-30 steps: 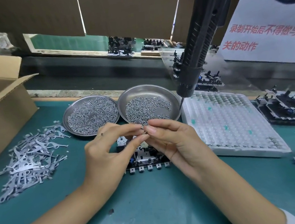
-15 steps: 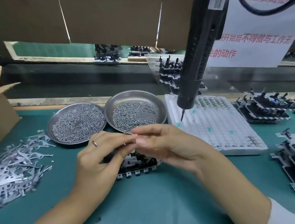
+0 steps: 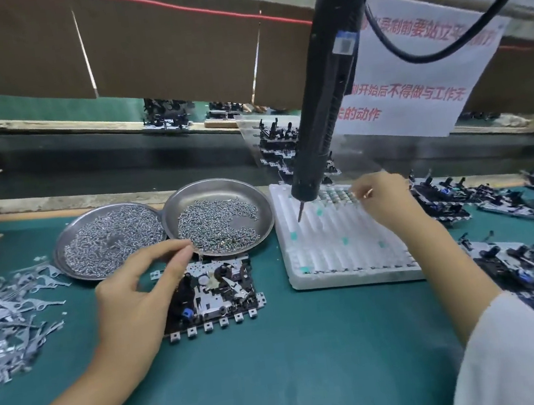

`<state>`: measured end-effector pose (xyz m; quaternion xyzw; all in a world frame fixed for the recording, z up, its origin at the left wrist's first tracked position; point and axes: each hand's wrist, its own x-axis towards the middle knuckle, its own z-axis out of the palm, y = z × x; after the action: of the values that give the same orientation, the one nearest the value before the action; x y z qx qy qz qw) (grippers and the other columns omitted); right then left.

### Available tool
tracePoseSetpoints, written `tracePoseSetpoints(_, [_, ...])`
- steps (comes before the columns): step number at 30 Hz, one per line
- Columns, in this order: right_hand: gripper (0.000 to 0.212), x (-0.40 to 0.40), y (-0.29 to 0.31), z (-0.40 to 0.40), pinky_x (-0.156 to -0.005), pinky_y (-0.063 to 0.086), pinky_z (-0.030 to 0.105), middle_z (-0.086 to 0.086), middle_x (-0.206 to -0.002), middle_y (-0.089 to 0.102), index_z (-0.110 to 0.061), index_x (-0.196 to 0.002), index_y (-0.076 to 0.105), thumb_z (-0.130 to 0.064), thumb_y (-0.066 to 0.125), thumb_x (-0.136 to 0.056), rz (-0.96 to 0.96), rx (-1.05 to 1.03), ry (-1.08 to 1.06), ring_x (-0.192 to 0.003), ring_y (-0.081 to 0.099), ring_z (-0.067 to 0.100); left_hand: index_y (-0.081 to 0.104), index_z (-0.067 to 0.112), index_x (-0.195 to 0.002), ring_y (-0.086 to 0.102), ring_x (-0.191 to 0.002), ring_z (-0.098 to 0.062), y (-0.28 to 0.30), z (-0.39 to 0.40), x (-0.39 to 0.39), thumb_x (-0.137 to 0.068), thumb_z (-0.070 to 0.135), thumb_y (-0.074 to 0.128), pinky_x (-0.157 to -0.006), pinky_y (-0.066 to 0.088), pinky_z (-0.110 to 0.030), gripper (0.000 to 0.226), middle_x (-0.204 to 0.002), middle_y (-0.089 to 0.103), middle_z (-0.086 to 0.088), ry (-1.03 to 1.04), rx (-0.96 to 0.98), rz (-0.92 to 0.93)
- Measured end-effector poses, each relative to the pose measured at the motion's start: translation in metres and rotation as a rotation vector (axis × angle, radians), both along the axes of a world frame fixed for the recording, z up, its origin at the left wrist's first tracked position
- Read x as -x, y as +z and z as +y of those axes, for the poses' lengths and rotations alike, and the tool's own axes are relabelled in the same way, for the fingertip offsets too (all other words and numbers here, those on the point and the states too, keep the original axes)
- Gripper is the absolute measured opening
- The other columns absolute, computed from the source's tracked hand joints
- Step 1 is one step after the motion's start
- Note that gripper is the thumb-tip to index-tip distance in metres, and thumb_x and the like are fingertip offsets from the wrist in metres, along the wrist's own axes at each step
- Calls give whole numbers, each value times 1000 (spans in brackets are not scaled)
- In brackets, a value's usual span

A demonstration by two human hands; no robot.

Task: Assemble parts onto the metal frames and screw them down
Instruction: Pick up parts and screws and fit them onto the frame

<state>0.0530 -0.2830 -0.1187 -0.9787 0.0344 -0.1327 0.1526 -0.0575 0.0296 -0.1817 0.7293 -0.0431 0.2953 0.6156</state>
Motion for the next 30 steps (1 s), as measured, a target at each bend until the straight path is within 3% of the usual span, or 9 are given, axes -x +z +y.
tracePoseSetpoints(3, [36,-10,-3,3,-79,53,35,14,-104,70,-4,-104,71,12,46,-83,73,100,69,-89,64,30,70,41,-80,62,-79,7,0,2,0,-75,34,65,-78,45,-8,10,-86,69,22,-4,-12,-7])
tracePoseSetpoints(7, [43,-20,0,6,-80,54,41,8,-106,67,-14,-112,67,8,48,-82,159,198,93,-91,62,26,69,49,-85,64,-84,0,0,4,-1,-74,37,65,-83,48,-17,16,-89,70,20,-16,9,10])
tracePoseSetpoints(13, [52,-30,-3,2,-74,55,39,14,-108,67,-13,-119,64,15,45,-80,162,308,56,-91,64,31,71,43,-85,65,-88,-4,-3,5,-1,-73,38,68,-86,53,-45,14,-90,71,15,-33,27,39])
tracePoseSetpoints(17, [56,-34,-9,-1,-61,44,30,13,-109,67,-15,-119,64,17,43,-79,133,369,64,-89,64,30,72,41,-85,65,-85,0,-4,4,-2,-73,35,69,-81,53,-35,14,-88,72,16,-47,52,56])
tracePoseSetpoints(21, [45,-32,-12,-6,-70,50,35,10,-102,67,-14,-110,66,13,46,-79,65,401,90,-89,62,32,73,41,-85,65,-85,1,-4,3,-2,-71,37,69,-82,51,-22,15,-88,72,16,-54,50,53])
tracePoseSetpoints(24, [27,-28,-9,-6,-81,51,44,12,-97,66,-5,-90,70,10,50,-81,8,387,82,-87,61,33,73,42,-85,65,-85,0,-4,4,-1,-71,36,70,-80,49,-14,15,-88,72,16,-62,54,55])
tracePoseSetpoints(28, [20,-11,6,2,-73,54,44,16,-90,68,4,-81,70,10,51,-78,-5,250,52,-83,62,32,73,41,-85,65,-84,1,-4,4,0,-72,33,70,-77,46,-7,15,-88,72,16,-68,52,51])
tracePoseSetpoints(30, [17,9,15,14,-59,54,30,7,-81,70,-3,-77,70,6,57,-80,158,124,119,-69,65,18,73,39,-86,65,-84,0,-4,3,0,-72,32,70,-76,46,-7,16,-87,72,15,-76,58,50])
